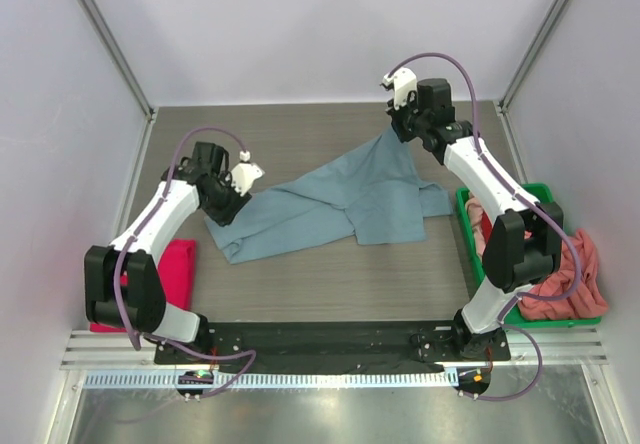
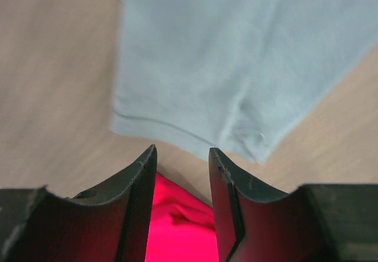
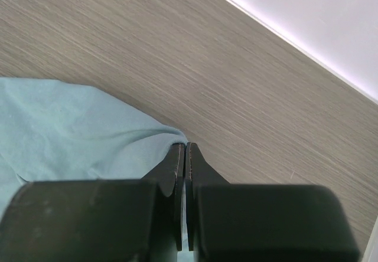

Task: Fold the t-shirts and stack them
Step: Flatten the tshirt out

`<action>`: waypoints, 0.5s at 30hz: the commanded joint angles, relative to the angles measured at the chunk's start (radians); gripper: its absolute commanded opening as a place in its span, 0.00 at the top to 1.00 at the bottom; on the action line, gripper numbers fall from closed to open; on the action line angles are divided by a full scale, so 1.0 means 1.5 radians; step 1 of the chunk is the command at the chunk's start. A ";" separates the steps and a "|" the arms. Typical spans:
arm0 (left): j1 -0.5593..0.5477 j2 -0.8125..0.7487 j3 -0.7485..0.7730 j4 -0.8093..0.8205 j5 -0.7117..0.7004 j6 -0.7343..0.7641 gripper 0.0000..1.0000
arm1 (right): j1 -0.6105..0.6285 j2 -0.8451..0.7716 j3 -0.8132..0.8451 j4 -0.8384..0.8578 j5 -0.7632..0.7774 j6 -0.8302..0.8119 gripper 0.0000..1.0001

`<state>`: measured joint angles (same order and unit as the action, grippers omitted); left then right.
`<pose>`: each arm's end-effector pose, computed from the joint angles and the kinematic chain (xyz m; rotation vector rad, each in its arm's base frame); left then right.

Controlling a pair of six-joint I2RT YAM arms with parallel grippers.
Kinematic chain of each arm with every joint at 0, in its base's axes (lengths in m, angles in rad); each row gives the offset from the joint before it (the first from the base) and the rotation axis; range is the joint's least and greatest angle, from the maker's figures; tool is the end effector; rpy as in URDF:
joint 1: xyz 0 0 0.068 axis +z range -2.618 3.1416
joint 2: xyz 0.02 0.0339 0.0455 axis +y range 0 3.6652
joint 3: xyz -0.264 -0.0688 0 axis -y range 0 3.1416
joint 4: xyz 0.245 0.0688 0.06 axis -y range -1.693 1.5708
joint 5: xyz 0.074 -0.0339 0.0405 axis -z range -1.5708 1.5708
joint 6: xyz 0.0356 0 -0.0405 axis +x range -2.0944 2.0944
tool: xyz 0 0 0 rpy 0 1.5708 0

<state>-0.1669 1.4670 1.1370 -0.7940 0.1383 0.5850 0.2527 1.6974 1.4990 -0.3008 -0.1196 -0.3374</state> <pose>0.2862 -0.0532 0.2549 1.0217 2.4738 -0.0551 0.3875 0.1045 0.3336 -0.6709 1.9550 0.0716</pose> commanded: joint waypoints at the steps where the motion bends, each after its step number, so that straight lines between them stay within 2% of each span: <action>1: 0.000 -0.038 -0.047 -0.061 0.022 0.035 0.58 | -0.001 -0.030 -0.011 0.035 -0.013 0.009 0.99; 7: -0.017 -0.035 -0.103 -0.042 0.008 0.019 0.55 | -0.001 -0.024 -0.011 0.031 -0.028 0.015 0.99; 15: -0.020 0.010 -0.118 -0.019 0.011 -0.002 0.62 | -0.001 -0.018 -0.003 0.028 -0.029 0.016 0.99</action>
<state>-0.1944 1.4673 0.9699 -0.8494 0.1429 0.5999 0.2527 1.6970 1.4742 -0.2993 -0.1452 -0.3325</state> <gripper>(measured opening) 0.387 0.031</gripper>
